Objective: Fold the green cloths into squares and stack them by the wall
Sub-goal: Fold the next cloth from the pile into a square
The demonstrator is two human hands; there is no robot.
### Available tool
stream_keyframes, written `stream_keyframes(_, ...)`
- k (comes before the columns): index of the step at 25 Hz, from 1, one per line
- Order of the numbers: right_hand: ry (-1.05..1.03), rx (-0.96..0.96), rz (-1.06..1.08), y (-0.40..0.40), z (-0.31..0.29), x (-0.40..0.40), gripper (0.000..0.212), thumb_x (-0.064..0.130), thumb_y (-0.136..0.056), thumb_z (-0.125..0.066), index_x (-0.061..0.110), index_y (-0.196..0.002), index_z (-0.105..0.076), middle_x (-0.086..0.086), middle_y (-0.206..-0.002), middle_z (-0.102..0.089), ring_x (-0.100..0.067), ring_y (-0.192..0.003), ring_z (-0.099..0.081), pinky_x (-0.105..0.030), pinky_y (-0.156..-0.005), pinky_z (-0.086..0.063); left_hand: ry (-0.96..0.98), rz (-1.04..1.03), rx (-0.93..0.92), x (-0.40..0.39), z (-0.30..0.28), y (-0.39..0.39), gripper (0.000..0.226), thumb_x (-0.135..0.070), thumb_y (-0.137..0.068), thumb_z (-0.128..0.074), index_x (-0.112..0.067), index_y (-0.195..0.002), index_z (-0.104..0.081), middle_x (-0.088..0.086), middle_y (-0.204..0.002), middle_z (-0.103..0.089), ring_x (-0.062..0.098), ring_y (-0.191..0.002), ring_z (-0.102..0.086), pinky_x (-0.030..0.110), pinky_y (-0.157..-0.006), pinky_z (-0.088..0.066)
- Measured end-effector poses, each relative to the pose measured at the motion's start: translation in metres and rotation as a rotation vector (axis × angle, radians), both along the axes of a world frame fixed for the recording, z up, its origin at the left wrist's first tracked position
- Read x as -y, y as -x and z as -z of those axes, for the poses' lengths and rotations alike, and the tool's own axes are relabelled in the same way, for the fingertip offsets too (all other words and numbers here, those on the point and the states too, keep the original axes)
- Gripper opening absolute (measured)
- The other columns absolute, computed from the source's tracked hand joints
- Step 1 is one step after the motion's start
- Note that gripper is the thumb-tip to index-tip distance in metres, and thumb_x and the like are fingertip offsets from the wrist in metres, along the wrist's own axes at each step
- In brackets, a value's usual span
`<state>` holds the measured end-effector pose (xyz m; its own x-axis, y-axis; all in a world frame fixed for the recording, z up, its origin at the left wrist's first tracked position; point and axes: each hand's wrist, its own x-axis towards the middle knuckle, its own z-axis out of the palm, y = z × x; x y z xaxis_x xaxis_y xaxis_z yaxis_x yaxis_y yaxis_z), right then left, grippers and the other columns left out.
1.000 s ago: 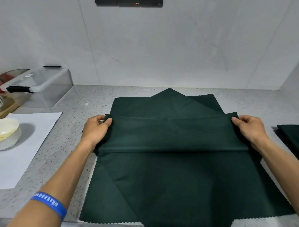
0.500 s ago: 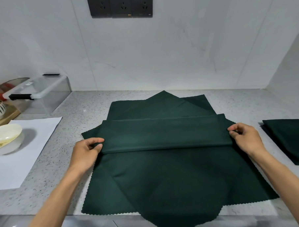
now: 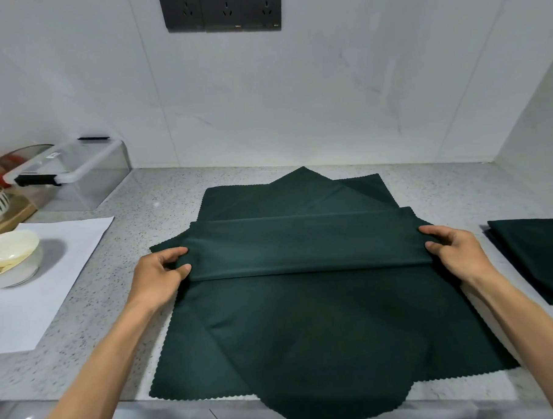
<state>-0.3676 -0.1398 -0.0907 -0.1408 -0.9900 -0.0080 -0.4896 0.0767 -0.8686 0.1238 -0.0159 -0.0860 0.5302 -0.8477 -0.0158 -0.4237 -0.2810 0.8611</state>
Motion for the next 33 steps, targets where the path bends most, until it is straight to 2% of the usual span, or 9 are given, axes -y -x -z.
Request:
stream_keyframes(6,-0.015,-0.084,0.094,0.000,-0.002,-0.001,0.021,0.011,-0.087,-0.070,0.017,-0.107,-0.071,-0.007,-0.104,-0.066,-0.022,-0.098,-0.061,-0.033,-0.092,-0.047,0.002,-0.066,0.080,-0.001,0.002,0.005,0.015,-0.009,-0.082,-0.075,-0.023,-0.083,-0.076,-0.001,-0.087,-0.071,0.016,-0.087,-0.065,0.028,-0.082,-0.047)
stream_keyframes(12,-0.042,-0.283,0.045,-0.004,-0.006,-0.002,0.009,0.015,-0.085,-0.073,0.023,-0.079,-0.072,0.000,-0.087,-0.071,-0.019,-0.084,-0.064,-0.030,-0.076,-0.047,-0.011,-0.080,0.080,-0.001,0.001,0.002,0.019,-0.005,-0.081,-0.073,-0.017,-0.095,-0.077,0.001,-0.091,-0.070,0.020,-0.090,-0.065,0.031,-0.089,-0.049)
stream_keyframes(18,0.087,-0.470,0.106,-0.009,0.010,-0.011,0.003,0.022,-0.089,-0.067,0.023,-0.087,-0.069,-0.005,-0.099,-0.071,-0.027,-0.089,-0.060,-0.037,-0.079,-0.046,-0.050,-0.111,0.435,-0.003,0.007,0.014,0.020,-0.014,-0.084,-0.072,-0.012,-0.103,-0.075,0.010,-0.107,-0.070,0.033,-0.099,-0.061,0.041,-0.089,-0.050)
stream_keyframes(21,0.299,-0.883,0.120,-0.020,0.013,-0.020,0.019,0.024,-0.090,-0.064,0.012,-0.105,-0.068,-0.014,-0.118,-0.062,-0.040,-0.100,-0.055,-0.048,-0.084,-0.044,0.084,-0.113,0.637,-0.020,0.009,0.040,0.023,-0.013,-0.080,-0.075,-0.011,-0.103,-0.072,0.013,-0.104,-0.066,0.037,-0.097,-0.056,0.043,-0.084,-0.048)
stream_keyframes(24,0.681,-0.894,-0.127,-0.095,-0.002,-0.039,0.032,0.029,-0.093,-0.051,0.008,-0.108,-0.069,-0.015,-0.122,-0.066,-0.039,-0.107,-0.061,-0.048,-0.091,-0.048,0.134,0.053,-0.067,-0.041,-0.001,0.124,0.034,-0.007,-0.086,-0.070,-0.012,-0.120,-0.065,0.004,-0.107,-0.071,0.016,-0.095,-0.066,0.032,-0.089,-0.050)
stream_keyframes(25,0.715,-0.835,-0.285,-0.128,-0.006,-0.045,0.039,0.030,-0.094,-0.044,0.007,-0.112,-0.069,-0.016,-0.124,-0.066,-0.037,-0.110,-0.062,-0.046,-0.095,-0.049,0.209,0.086,-0.099,-0.041,-0.005,0.147,0.036,-0.008,-0.090,-0.065,-0.012,-0.126,-0.062,0.002,-0.115,-0.070,0.012,-0.104,-0.064,0.030,-0.096,-0.047)
stream_keyframes(27,0.546,-0.789,-0.595,-0.189,-0.007,-0.056,0.059,0.039,-0.093,-0.027,0.008,-0.136,-0.054,-0.014,-0.144,-0.051,-0.034,-0.132,-0.048,-0.048,-0.107,-0.041,0.389,0.195,0.323,-0.018,-0.008,0.166,0.038,-0.015,-0.098,-0.049,-0.010,-0.135,-0.057,0.001,-0.138,-0.057,0.014,-0.129,-0.051,0.030,-0.113,-0.033)
stream_keyframes(30,0.273,-0.924,-0.773,-0.229,0.012,-0.071,0.089,0.057,-0.077,0.000,0.018,-0.157,-0.005,-0.004,-0.165,-0.004,-0.024,-0.152,0.000,-0.047,-0.122,-0.008,0.055,0.521,0.561,0.025,-0.004,0.156,0.052,-0.034,-0.106,-0.024,-0.017,-0.155,-0.023,-0.004,-0.164,-0.011,0.015,-0.152,-0.004,0.034,-0.122,-0.001)
stream_keyframes(33,0.242,-0.976,-0.705,-0.215,0.027,-0.078,0.095,0.070,-0.077,0.018,0.020,-0.156,0.004,0.002,-0.164,0.006,-0.016,-0.151,0.010,-0.040,-0.122,0.005,-0.274,0.472,0.610,0.033,0.023,0.128,0.056,-0.046,-0.104,-0.013,-0.029,-0.157,-0.004,-0.008,-0.165,0.006,0.015,-0.151,0.010,0.039,-0.122,0.007)
